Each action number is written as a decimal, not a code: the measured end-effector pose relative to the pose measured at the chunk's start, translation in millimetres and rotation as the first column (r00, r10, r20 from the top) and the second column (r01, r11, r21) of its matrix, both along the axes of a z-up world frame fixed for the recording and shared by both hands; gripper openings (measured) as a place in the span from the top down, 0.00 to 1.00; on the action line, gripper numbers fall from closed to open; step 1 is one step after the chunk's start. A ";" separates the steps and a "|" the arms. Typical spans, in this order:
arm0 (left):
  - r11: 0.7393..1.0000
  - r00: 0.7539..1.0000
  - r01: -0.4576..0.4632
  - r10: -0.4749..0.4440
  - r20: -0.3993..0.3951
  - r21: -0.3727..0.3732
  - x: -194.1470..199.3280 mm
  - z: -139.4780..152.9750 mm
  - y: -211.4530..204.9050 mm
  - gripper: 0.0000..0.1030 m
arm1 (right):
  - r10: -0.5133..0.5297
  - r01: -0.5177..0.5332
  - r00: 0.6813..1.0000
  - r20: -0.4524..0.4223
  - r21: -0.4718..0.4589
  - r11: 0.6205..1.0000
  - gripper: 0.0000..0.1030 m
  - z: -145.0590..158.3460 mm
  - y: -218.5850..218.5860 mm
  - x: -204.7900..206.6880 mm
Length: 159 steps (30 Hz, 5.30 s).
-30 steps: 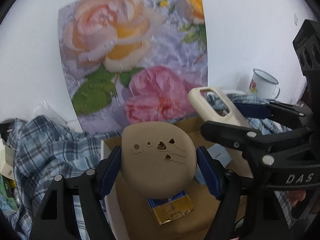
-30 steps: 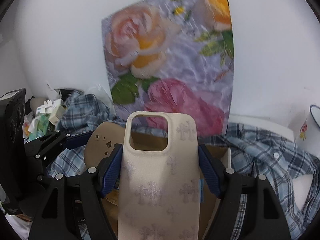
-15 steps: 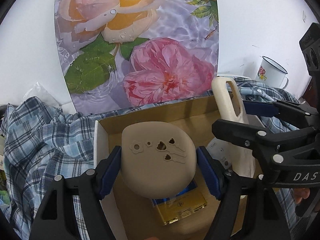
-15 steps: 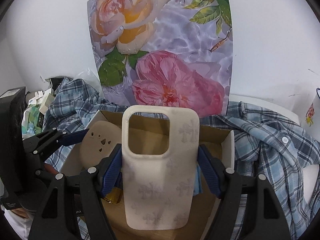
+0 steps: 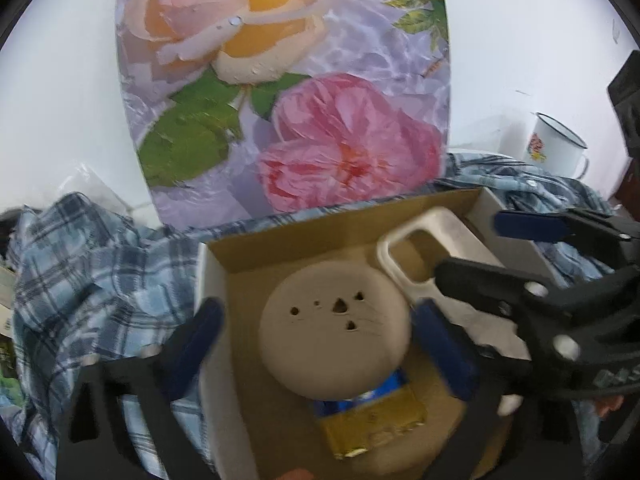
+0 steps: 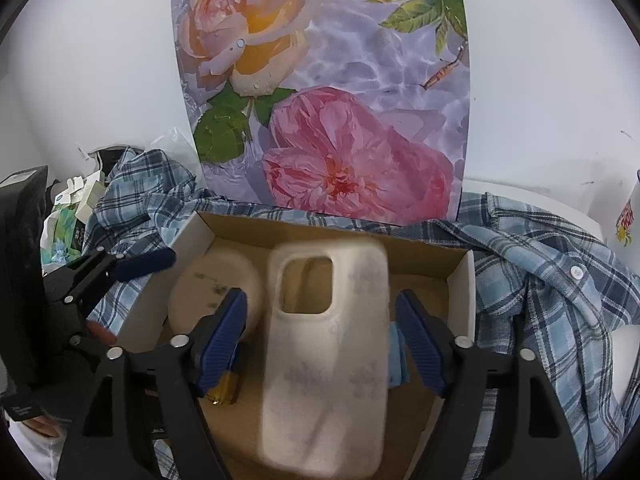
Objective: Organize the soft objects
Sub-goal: 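Lower the pad and phone case into the box and open both grippers, then raise both open grippers away from the box toward the remaining items, then grasp the pink bunny keychain with the left gripper while the right grasps the green pouch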
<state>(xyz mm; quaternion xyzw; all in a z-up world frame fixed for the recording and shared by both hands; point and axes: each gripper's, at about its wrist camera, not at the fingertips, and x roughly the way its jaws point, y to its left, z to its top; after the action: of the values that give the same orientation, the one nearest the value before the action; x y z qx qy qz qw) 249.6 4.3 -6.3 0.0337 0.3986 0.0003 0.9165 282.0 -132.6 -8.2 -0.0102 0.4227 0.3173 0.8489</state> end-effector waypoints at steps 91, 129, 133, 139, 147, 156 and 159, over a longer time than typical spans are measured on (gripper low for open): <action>0.975 0.891 0.209 -0.160 0.425 -0.071 -211.3 165.7 -11.8 0.00 | 0.018 -0.122 0.843 0.537 0.158 0.980 0.01 182.2 -97.4 -213.7; 0.917 0.930 0.357 -0.367 -0.023 -0.175 -185.4 -2.3 -36.9 0.01 | 0.078 -0.079 0.982 0.172 0.004 0.997 0.01 -2.3 -93.2 -169.4; 0.901 0.916 0.382 -0.399 -0.044 -0.204 -185.7 -13.4 -41.4 0.09 | 0.065 -0.065 0.992 0.109 -0.003 0.998 0.01 -13.3 -93.2 -160.3; 0.874 0.889 0.414 -0.448 -0.093 -0.253 -184.6 -25.2 -48.0 0.16 | 0.055 -0.054 0.996 0.073 -0.010 0.998 0.01 -19.0 -91.9 -155.6; 0.860 0.866 0.429 -0.479 -0.144 -0.277 -181.5 -36.1 -53.0 0.41 | 0.057 -0.056 0.997 0.058 -0.020 0.998 0.01 -21.7 -91.1 -152.2; 0.842 0.842 0.479 -0.521 -0.142 -0.249 -188.4 -37.5 -63.0 0.56 | 0.066 -0.064 0.996 0.053 -0.025 0.998 0.01 -23.6 -90.6 -152.4; 0.836 0.837 0.486 -0.529 -0.140 -0.255 -189.4 -37.4 -63.0 0.64 | 0.081 -0.079 0.995 0.060 -0.039 0.996 0.01 -23.9 -85.8 -154.7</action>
<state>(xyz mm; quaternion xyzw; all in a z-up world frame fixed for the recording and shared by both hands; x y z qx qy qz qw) 60.3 -58.7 -43.8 0.0420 0.4652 -0.2894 0.8355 127.3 -218.3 -32.1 -0.0523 0.4015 0.3428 0.8477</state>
